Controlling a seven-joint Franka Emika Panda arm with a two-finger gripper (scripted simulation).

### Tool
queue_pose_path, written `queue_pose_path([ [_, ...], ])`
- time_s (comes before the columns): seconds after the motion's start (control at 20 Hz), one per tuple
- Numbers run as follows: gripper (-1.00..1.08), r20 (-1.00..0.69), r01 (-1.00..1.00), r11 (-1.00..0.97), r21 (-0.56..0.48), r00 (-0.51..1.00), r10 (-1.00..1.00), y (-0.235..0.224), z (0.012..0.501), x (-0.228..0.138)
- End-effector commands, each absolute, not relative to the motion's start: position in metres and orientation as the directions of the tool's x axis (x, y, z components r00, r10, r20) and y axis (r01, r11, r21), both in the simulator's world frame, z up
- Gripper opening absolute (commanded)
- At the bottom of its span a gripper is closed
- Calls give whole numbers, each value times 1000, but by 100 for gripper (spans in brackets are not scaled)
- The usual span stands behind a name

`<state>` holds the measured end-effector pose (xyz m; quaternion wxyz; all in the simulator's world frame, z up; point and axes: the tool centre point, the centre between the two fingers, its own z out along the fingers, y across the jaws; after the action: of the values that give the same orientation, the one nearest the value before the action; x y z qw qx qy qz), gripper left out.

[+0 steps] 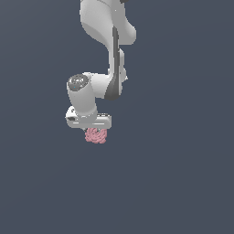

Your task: Pick up the object and move it to a goal position.

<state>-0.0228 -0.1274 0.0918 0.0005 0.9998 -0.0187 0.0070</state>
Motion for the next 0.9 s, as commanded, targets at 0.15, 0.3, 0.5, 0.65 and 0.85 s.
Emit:
queue_pose_path([
  [0.15,-100,5,-33,-999,-1,999,-33,-167,100,-49],
  [0.3,-100,3,-32,-999,-1,999,-32,-181,103,-57],
  [0.5,-100,1,-31,-1000,-1,1000,-31,-191,105,-62],
  [0.65,-100,0,-33,-999,0,999,-33,-191,105,-62],
  [0.85,-100,0,-33,-999,0,999,-33,-194,108,-60],
])
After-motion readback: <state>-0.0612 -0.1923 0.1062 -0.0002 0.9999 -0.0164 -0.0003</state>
